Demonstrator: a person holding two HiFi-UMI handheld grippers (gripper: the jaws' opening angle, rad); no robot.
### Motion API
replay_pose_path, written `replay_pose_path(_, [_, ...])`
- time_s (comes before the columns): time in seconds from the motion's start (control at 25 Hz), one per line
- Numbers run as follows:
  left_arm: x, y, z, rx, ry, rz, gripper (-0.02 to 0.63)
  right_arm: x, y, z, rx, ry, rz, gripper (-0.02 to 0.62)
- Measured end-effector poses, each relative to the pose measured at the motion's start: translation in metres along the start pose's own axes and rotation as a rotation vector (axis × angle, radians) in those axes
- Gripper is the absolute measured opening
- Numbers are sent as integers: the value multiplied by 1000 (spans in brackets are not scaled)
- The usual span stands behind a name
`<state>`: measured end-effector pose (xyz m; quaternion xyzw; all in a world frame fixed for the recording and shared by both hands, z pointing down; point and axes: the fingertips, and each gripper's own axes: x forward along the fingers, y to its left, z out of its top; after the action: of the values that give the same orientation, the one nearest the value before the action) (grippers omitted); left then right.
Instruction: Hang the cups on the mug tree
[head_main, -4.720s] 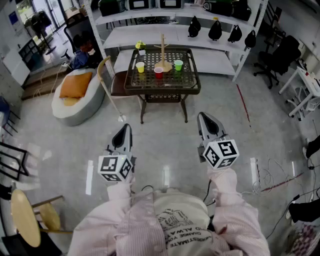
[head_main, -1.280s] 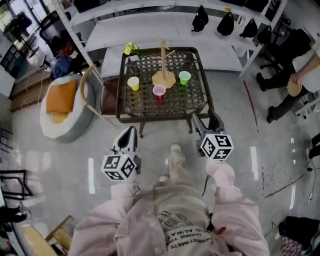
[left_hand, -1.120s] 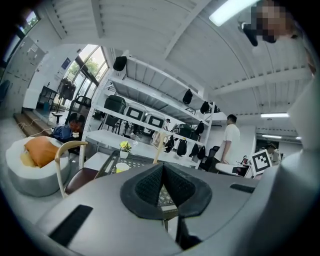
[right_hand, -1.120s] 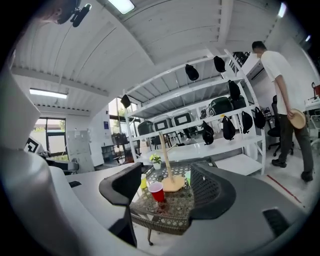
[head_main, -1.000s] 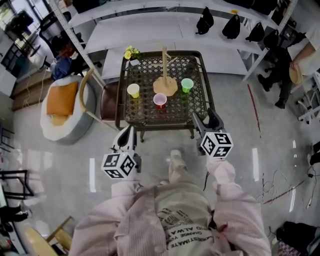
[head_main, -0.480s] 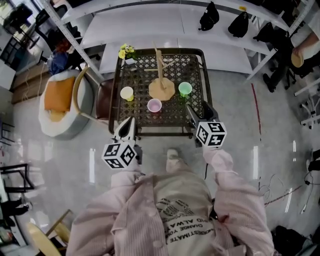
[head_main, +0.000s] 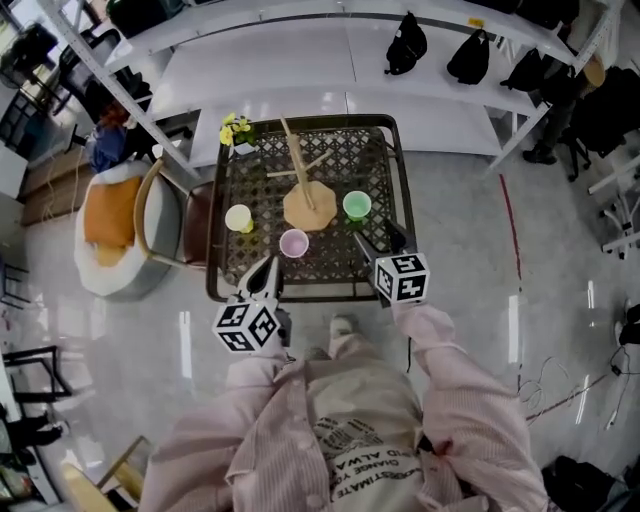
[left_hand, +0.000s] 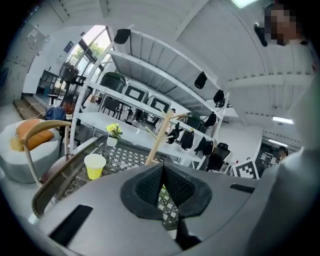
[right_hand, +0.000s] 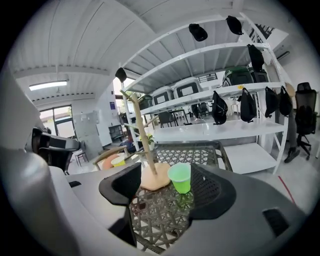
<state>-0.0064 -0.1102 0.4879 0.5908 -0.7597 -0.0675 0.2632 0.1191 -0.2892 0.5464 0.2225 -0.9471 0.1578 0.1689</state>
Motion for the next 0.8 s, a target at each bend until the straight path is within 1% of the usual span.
replay_pose_path(0.12, [12, 6, -7, -11, 25, 11, -2, 17, -7, -12, -11, 31, -6, 276])
replay_pose_path(0.24, [22, 14, -18, -33, 50, 26, -2, 34, -17, -28, -17, 63, -31, 276])
replay_pose_path(0.4, [41, 25, -25, -45, 79, 32, -2, 61, -35, -42, 4, 90, -58, 281])
replay_pose_path(0.52, [48, 34, -32, -60, 103, 39, -2, 75, -38, -61, -5, 139, -57, 291])
replay_pose_path(0.64, [56, 42, -35, -68, 107, 39, -2, 89, -40, -74, -33, 172, -51, 299])
replay_pose_path(0.8, [63, 49, -37, -83, 106, 43, -2, 105, -44, -78, -64, 178, -60, 301])
